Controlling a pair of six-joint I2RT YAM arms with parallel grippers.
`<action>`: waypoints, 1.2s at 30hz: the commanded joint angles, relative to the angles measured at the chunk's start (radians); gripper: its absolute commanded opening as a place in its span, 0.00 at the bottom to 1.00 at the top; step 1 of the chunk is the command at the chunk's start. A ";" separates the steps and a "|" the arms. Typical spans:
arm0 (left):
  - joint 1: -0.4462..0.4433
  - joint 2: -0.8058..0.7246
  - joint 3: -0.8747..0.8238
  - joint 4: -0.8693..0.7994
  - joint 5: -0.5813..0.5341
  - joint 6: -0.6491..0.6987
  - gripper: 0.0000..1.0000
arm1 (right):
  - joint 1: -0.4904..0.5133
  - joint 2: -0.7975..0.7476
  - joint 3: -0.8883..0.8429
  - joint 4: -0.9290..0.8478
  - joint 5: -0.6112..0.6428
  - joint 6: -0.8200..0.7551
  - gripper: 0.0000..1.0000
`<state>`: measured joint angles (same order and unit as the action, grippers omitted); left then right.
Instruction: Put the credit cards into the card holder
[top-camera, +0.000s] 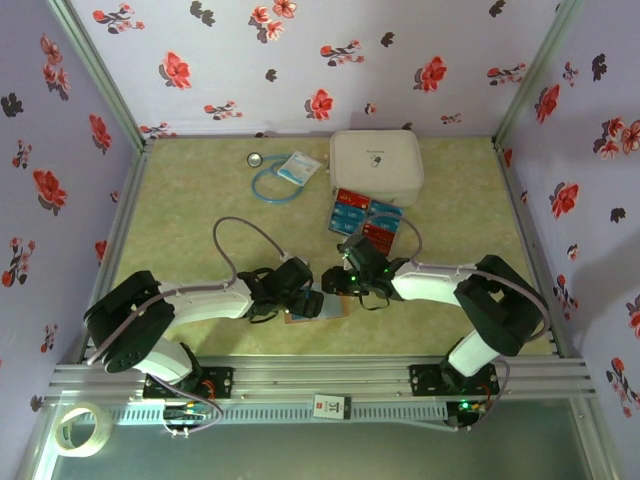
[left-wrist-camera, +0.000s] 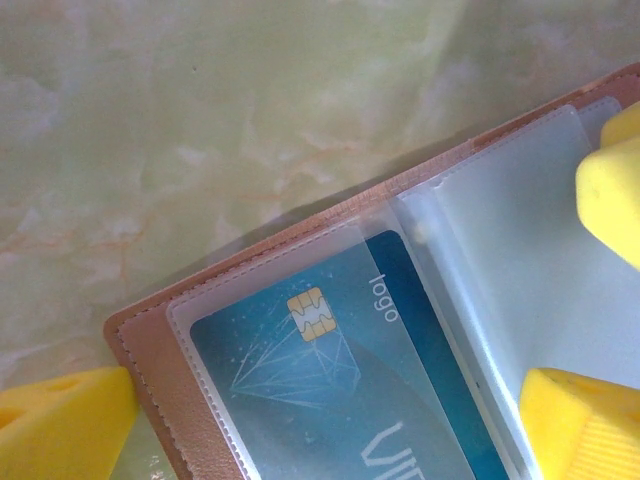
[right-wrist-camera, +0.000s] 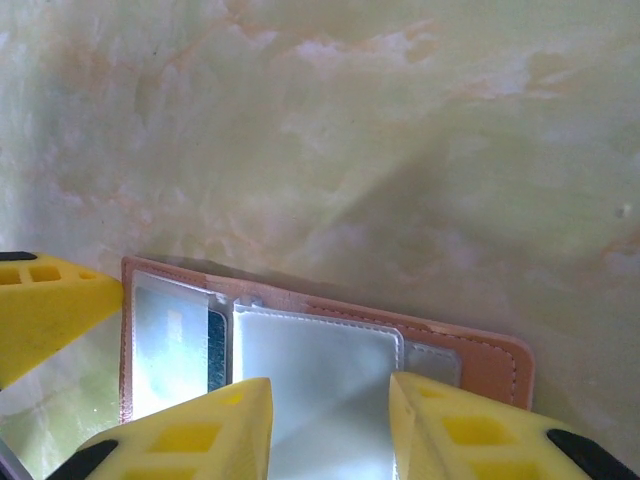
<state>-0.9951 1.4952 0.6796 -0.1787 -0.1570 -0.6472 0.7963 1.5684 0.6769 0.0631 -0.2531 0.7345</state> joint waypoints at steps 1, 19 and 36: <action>0.000 0.025 -0.025 -0.054 -0.030 0.012 1.00 | -0.006 0.018 -0.020 0.021 -0.011 0.016 0.36; 0.000 0.024 -0.026 -0.053 -0.030 0.012 1.00 | -0.004 -0.026 -0.023 -0.012 0.012 0.005 0.42; 0.000 -0.040 0.022 -0.088 -0.026 0.026 1.00 | -0.004 -0.001 0.030 -0.076 0.011 -0.055 0.03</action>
<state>-0.9951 1.4769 0.6800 -0.2222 -0.1577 -0.6434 0.7963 1.5375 0.6880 -0.0078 -0.2344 0.6876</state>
